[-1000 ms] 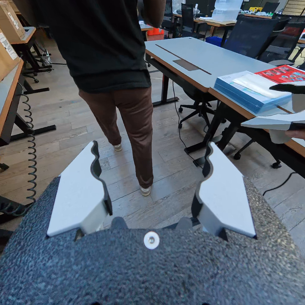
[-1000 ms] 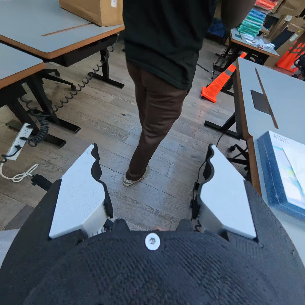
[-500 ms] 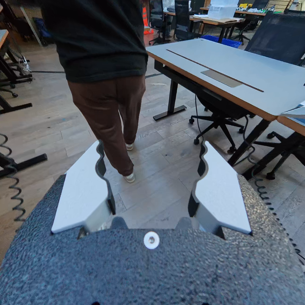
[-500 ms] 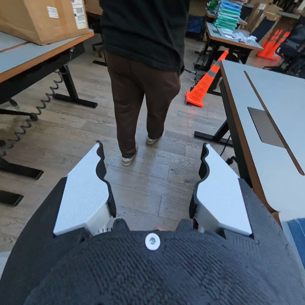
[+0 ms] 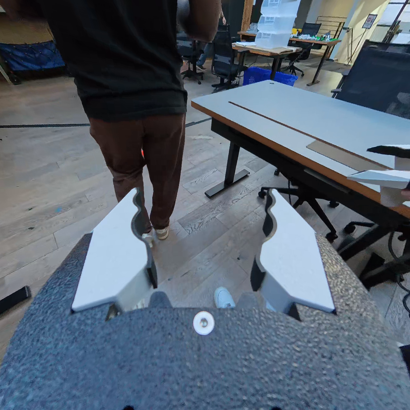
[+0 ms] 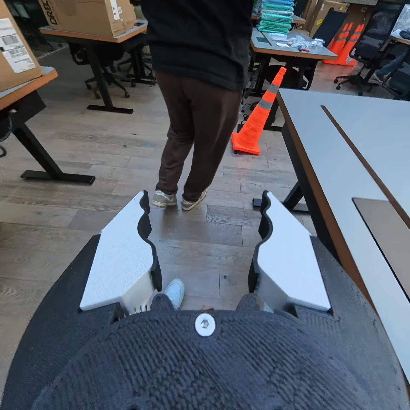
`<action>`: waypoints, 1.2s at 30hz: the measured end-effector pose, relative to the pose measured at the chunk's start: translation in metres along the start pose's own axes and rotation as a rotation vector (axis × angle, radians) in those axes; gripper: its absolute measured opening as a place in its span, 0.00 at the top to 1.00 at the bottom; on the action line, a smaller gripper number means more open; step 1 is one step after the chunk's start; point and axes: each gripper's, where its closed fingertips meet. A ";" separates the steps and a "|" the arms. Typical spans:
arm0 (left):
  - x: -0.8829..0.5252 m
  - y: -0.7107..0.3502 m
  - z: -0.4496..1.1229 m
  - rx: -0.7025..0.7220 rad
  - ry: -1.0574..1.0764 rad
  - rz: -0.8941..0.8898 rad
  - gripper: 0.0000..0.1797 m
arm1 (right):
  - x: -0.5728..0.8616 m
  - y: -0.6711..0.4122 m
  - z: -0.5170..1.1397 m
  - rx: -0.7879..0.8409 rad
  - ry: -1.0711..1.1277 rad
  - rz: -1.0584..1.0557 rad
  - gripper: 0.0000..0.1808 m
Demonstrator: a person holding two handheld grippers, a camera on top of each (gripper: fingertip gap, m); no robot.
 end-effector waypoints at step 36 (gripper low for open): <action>-0.302 -0.304 0.960 0.008 0.782 0.221 0.55 | 0.440 -0.297 0.749 0.000 0.669 0.126 0.52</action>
Point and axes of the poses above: each gripper's, where its closed fingertips meet, z out along the fingers, y out of its underside, x = y × z across the jaws, and after that the axes turned 1 degree about z, right-handed
